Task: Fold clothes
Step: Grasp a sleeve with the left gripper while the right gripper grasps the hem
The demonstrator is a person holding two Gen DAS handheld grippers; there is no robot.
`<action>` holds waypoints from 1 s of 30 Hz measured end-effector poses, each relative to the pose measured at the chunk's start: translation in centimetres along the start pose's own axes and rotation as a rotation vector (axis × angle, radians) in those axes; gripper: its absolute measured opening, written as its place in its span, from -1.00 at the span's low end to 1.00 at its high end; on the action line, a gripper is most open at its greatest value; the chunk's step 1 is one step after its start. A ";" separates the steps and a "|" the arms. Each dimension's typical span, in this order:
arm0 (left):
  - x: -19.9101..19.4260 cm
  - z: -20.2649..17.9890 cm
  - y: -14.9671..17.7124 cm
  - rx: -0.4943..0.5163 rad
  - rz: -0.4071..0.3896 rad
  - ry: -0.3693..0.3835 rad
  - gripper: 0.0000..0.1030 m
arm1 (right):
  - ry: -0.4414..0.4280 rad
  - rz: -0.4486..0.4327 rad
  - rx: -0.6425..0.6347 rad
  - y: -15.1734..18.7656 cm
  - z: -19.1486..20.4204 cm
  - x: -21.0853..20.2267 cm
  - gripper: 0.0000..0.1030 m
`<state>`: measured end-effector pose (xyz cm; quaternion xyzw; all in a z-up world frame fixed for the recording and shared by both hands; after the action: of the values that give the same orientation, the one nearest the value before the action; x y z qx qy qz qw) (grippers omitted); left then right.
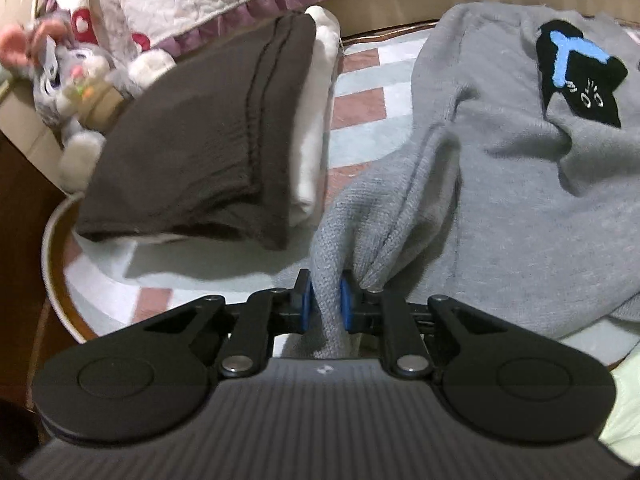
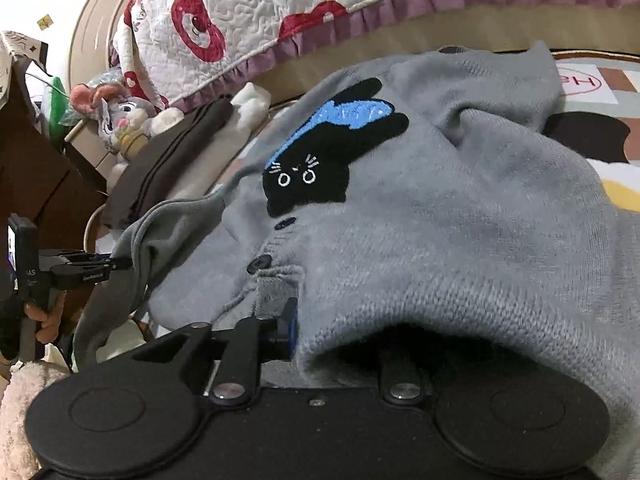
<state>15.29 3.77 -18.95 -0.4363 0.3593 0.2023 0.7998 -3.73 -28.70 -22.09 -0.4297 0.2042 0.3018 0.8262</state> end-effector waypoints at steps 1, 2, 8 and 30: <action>0.7 -0.2 0.1 -0.002 0.015 0.018 -0.51 | 0.021 -0.001 0.008 0.1 -0.3 0.2 -0.12; 1.1 -0.3 0.3 -0.012 0.034 0.026 -0.37 | 0.041 -0.001 0.017 0.3 -0.7 0.3 0.02; 3.4 -2.1 2.7 -0.022 0.153 0.132 0.34 | 0.092 -0.027 0.091 1.4 -2.4 1.4 0.28; -4.6 13.3 1.1 -0.381 0.021 -0.040 -0.80 | -0.147 0.106 0.350 5.3 0.6 -10.7 -0.82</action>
<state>16.88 15.47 -11.31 -0.5719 0.3030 0.2838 0.7075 -15.13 -29.28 -18.43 -0.2449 0.2149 0.3356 0.8839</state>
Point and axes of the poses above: each gripper's, at about its wrist camera, not at the fingertips, and x roughly the way its jaws point, z to its left, y to its underside, the point moved 9 cm from there along x, roughly the way its jaws point, and after that the axes turned 3 degrees about -y, right-handed, at the moved point
